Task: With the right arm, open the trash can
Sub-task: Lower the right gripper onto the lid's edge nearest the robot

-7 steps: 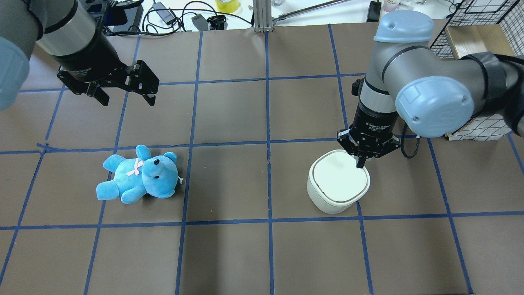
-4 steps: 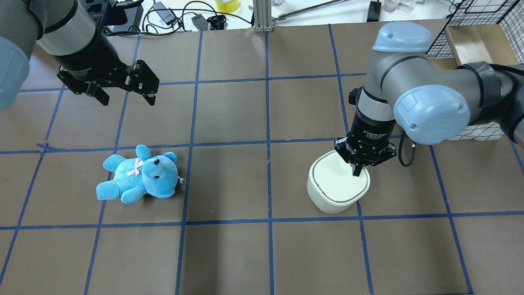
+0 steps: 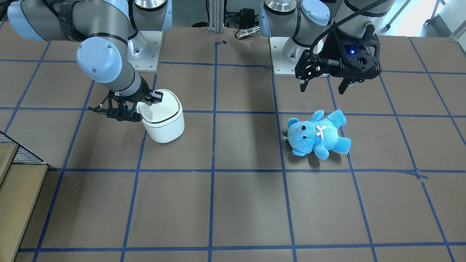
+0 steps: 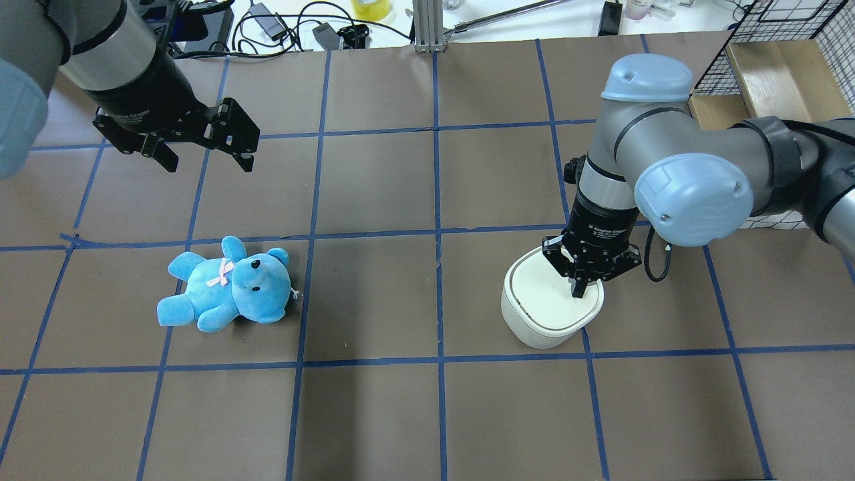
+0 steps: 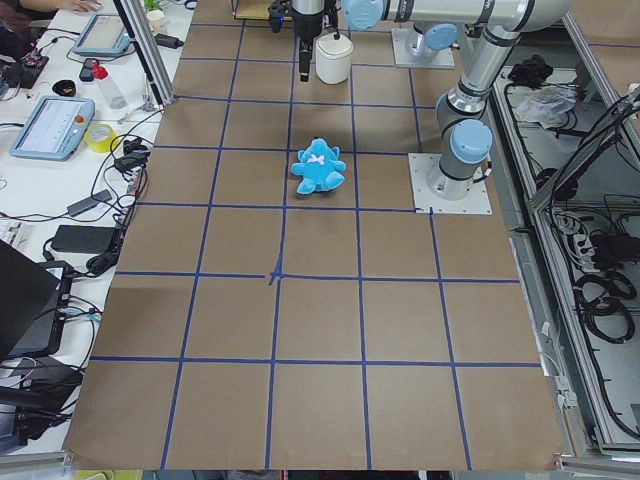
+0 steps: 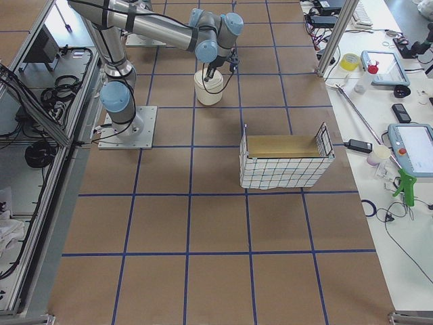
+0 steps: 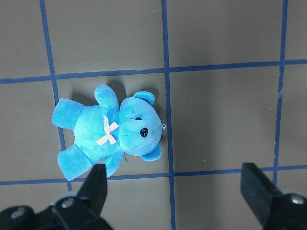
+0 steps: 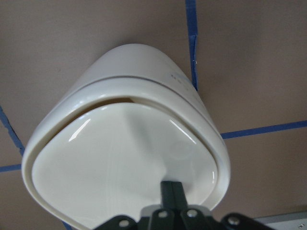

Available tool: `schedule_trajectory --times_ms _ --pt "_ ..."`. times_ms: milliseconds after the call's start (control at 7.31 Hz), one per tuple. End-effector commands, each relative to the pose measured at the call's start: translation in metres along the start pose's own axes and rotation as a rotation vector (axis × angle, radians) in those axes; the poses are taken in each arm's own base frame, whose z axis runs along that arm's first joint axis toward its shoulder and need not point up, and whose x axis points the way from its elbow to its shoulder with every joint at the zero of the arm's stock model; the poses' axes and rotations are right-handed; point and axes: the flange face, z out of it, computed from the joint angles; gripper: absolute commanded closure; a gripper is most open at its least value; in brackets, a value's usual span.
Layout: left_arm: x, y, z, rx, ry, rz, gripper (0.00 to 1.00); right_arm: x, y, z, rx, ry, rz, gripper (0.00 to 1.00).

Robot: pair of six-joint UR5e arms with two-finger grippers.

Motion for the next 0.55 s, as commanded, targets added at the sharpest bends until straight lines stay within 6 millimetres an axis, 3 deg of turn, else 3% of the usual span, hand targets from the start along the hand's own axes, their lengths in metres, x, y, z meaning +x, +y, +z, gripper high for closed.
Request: schedule_trajectory --times_ms 0,411 --pt "0.000 0.000 0.000 0.000 0.000 0.000 0.00 0.000 -0.001 0.003 -0.002 -0.001 0.007 1.00" --pt "0.000 0.000 0.000 0.000 0.000 0.000 0.00 -0.014 0.011 -0.038 -0.020 -0.133 0.021 1.00"
